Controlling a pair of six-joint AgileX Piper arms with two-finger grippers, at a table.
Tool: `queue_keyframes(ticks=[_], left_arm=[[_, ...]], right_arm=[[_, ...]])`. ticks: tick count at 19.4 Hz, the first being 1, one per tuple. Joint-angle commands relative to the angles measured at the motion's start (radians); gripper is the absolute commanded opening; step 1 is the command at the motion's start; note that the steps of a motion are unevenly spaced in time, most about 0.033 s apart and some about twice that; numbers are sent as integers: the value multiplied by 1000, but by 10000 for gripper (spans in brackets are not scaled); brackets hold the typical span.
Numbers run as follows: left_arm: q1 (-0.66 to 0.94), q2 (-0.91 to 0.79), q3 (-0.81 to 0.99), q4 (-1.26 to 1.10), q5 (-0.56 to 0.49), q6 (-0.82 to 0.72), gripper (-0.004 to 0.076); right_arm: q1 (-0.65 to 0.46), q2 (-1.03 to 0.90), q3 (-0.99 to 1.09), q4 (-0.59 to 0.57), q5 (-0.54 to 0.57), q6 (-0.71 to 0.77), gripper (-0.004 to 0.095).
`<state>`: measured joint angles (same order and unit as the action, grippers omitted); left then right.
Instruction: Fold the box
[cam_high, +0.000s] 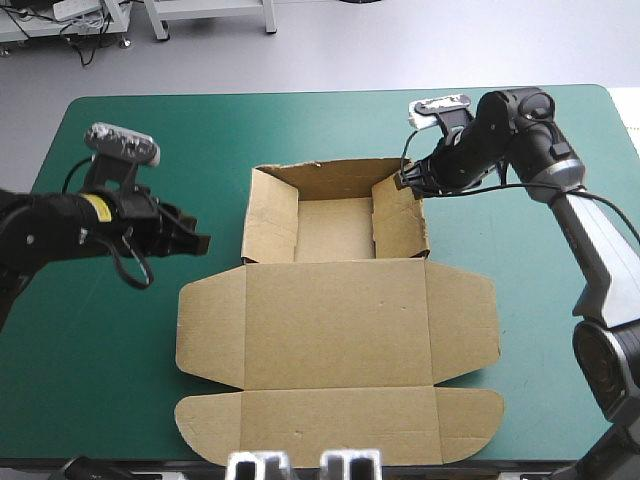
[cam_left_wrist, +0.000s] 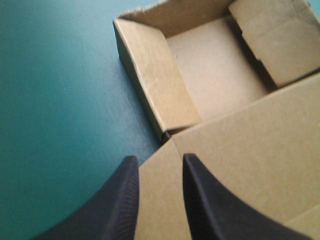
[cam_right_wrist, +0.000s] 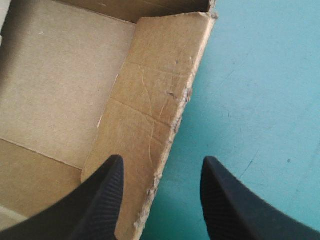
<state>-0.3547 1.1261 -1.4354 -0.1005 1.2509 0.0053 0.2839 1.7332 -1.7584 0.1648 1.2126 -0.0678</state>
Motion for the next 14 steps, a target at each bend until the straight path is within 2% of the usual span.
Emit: queue_keyframes(ticks=[1, 5, 9, 10, 11, 13, 14], left_arm=[[-1, -118, 117, -9, -35, 13, 214], [-1, -250, 262, -4, -51, 13, 207], [-1, -307, 310, 0, -51, 13, 205], [-1, -307, 312, 0, -48, 13, 205], [-1, -307, 312, 0, -47, 13, 205], [-1, -307, 312, 27, -50, 13, 205], [-1, -307, 312, 34, -53, 13, 205]], right_arm=[[-2, -20, 5, 12, -89, -4, 453], [-2, 55, 6, 21, -87, -4, 453], [-2, 120, 6, 57, -96, -4, 448], [-2, 137, 6, 57, -96, -4, 418], [-2, 149, 6, 57, -96, -4, 372], [-2, 163, 6, 55, -98, -19, 186], [-2, 168, 6, 53, -102, -19, 50]])
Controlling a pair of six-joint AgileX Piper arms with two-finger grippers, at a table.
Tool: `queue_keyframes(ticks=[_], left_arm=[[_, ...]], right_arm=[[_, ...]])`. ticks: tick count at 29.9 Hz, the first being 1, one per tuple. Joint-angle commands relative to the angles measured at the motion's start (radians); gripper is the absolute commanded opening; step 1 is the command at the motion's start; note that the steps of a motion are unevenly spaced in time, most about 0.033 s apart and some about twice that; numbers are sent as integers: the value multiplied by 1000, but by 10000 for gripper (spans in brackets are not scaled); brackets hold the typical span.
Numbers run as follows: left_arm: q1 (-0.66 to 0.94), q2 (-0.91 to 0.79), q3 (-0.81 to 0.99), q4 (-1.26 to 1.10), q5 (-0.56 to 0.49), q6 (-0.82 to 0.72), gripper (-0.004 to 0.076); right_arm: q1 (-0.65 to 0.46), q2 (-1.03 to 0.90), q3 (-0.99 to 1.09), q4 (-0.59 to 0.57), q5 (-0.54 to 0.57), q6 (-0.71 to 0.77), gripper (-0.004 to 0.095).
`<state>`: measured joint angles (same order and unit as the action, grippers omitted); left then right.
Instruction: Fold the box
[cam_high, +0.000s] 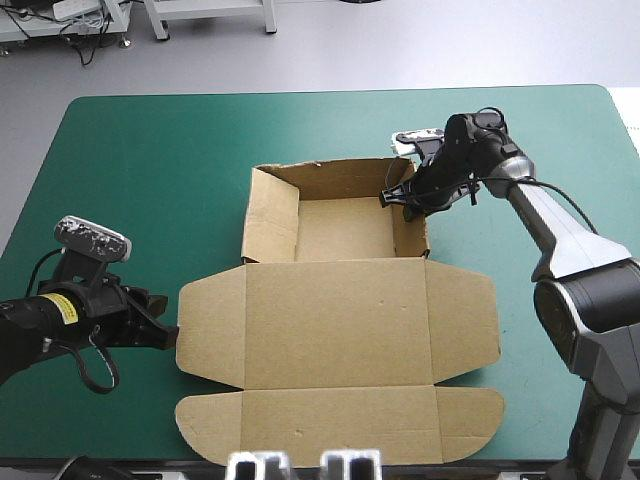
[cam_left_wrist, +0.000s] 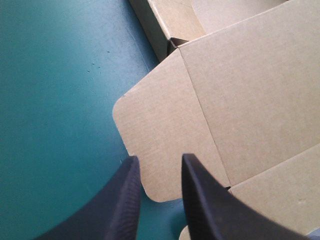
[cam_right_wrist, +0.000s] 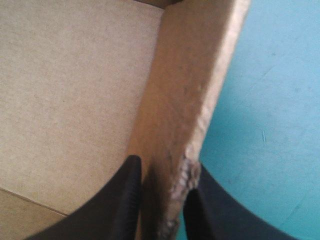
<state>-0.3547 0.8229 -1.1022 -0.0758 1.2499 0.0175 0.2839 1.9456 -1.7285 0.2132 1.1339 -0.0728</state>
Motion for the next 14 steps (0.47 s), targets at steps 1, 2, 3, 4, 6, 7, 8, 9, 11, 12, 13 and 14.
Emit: queue_keyframes(ticks=[1, 2, 3, 4, 6, 7, 8, 9, 11, 12, 13, 14], left_arm=[[-1, -4, -21, 12, -53, 1, 205], [-1, -4, -21, 17, -55, 1, 205], [-1, -4, -21, 19, -54, 1, 205], [-1, -4, -21, 27, -54, 1, 205], [-1, -4, -21, 55, -56, 1, 205], [-1, -4, -21, 61, -58, 1, 205], [-1, -4, -21, 69, -58, 1, 205], [-1, -4, -21, 76, -58, -3, 205], [-1, -4, -21, 91, -58, -5, 205], [-1, -4, -21, 93, -58, -5, 205], [-1, -4, -21, 93, -58, -5, 204], [-1, -4, -21, 90, -58, -5, 204]], right_arm=[[-2, -45, -24, 2, -23, -14, -28], [-2, -45, -24, 1, -25, -14, -16], [-2, -45, -24, -2, -25, -14, -18], [-2, -45, -26, -4, -23, -14, -19], [-2, -54, -32, -23, -19, -14, -19], [-3, -60, -39, -37, -11, -14, -19], [-8, -67, -52, -58, 4, -9, -19], [-15, -73, -71, -79, 23, -5, -19], [-42, -85, -111, -125, 61, 7, -19], [-63, -90, -134, -151, 81, 7, -19], [-89, -97, -155, -171, 104, 12, -19], [-120, -105, -172, -202, 123, 17, -19]])
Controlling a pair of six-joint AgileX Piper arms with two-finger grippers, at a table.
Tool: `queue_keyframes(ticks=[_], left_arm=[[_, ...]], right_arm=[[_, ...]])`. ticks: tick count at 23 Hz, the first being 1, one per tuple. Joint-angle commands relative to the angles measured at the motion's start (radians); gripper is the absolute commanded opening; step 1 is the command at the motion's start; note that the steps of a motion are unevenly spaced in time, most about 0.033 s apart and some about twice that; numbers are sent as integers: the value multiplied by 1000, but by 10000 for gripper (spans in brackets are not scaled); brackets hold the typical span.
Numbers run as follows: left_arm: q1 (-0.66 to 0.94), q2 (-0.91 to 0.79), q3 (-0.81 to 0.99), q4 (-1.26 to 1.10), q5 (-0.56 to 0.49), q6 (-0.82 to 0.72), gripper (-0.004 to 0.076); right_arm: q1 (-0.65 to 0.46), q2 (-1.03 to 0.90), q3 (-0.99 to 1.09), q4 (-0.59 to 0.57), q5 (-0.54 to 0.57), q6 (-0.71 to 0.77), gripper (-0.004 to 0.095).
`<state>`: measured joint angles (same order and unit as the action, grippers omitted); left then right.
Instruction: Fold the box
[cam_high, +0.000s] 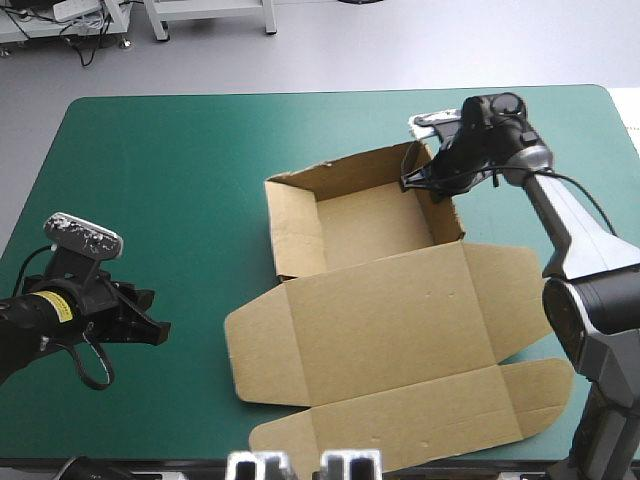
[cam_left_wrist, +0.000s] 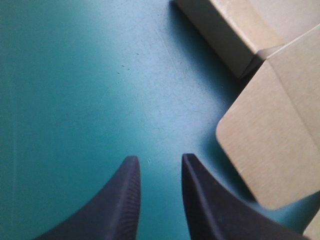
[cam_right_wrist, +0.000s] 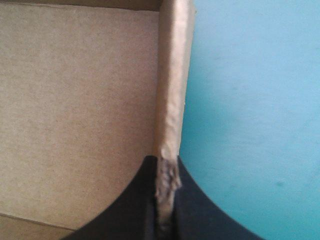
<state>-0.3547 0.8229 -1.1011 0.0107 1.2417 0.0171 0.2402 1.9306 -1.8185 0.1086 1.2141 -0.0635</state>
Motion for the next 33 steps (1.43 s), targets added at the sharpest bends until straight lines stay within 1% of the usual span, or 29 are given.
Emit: queue_keyframes(ticks=[1, 2, 3, 4, 5, 6, 8, 10, 11, 13, 14, 15, 16, 17, 19, 21, 24, 28, 33], left_arm=[[-1, -4, -23, 4, -50, -5, 204], [-1, -4, -23, 4, -48, -5, 204], [-1, -4, -23, 4, -48, -5, 204], [-1, -4, -23, 4, -48, -5, 204], [-1, -4, -23, 4, -48, -5, 204], [-1, -4, -23, 4, -48, -5, 204], [-1, -4, -23, 4, -60, -5, 204], [-1, -4, -23, 4, -84, -5, 204], [-1, -4, -23, 4, -91, -5, 204], [-1, -4, -23, 4, -100, -5, 204], [-1, -4, -23, 6, -100, -5, 204], [-1, -4, -23, 6, -100, -5, 204], [-1, -4, -23, 6, -100, -5, 204], [-1, -4, -23, 8, -100, -5, 204], [-1, -4, -23, 15, -100, -5, 204], [-1, -4, -23, 31, -100, -5, 204], [-1, -4, -23, 68, -98, -5, 204], [-1, -4, -23, 91, -98, -5, 204], [-1, -4, -23, 91, -98, -5, 204]], right_arm=[[-152, -117, -95, -99, 42, 7, -19], [-185, -130, -95, -99, 42, 7, -19], [-276, -146, -91, -99, 42, -5, -19], [-314, -148, -91, -99, 42, -11, -19], [-405, -148, -91, -96, 42, -14, -19], [-439, -148, -91, -94, 42, -19, -19], [-582, -111, -91, -71, 32, -63, -19], [-636, -73, -91, -75, 34, -86, -19], [-646, -60, -91, -86, 34, -105, -18], [-646, -31, -91, -187, 32, -149, 17], [-646, -14, -91, -225, 32, -176, 88], [-646, -7, -91, -231, 30, -176, 138], [-646, 10, -91, -238, 27, -179, 233], [-646, 11, -91, -238, 22, -185, 282], [-646, 17, -91, -226, 12, -218, 355], [-646, 19, -91, -216, 7, -251, 395], [-646, 17, -98, -212, 6, -261, 407], [-646, 8, -141, -191, 42, -248, 407], [-646, -66, -203, -101, 35, -236, 406]])
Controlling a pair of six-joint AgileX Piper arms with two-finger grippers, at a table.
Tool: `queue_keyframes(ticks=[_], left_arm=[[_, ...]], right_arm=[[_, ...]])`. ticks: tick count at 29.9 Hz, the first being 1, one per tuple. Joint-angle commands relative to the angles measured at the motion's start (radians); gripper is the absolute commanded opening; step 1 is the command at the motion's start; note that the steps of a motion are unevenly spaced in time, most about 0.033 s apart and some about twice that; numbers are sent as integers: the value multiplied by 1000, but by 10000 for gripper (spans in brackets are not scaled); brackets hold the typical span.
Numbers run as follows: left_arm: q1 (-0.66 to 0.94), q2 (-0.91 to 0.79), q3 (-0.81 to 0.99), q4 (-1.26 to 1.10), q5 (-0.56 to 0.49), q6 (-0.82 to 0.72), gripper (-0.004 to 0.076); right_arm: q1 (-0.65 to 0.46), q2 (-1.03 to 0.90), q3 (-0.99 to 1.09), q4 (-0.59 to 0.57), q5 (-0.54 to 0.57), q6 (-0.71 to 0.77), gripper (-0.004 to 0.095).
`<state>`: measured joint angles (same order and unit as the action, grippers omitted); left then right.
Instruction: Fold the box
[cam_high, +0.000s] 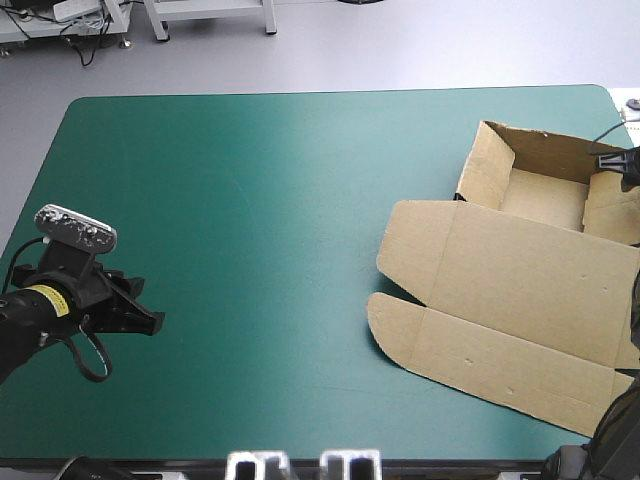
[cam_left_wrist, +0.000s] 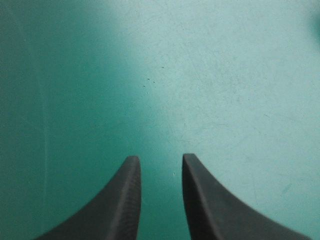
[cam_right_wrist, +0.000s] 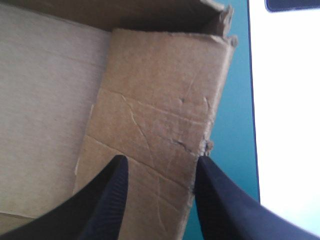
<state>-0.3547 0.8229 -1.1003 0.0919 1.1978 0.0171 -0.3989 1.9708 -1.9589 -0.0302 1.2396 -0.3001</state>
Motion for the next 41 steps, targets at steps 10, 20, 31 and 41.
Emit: queue_keyframes(ticks=[10, 20, 31, 41], left_arm=[[-1, -4, -23, 32, -91, 29, 165], [-1, -21, 48, -109, -133, 83, -10], [-1, -192, 334, -183, -188, 130, -10], [-1, -385, 506, -217, -234, 169, -10]], right_arm=[[-7, -313, -48, 237, 16, 26, -18], [-7, -648, 353, 287, -18, -21, -11], [-7, -1036, 892, 449, -169, -160, -9], [-7, -1340, 1256, 497, -264, -234, -9]])
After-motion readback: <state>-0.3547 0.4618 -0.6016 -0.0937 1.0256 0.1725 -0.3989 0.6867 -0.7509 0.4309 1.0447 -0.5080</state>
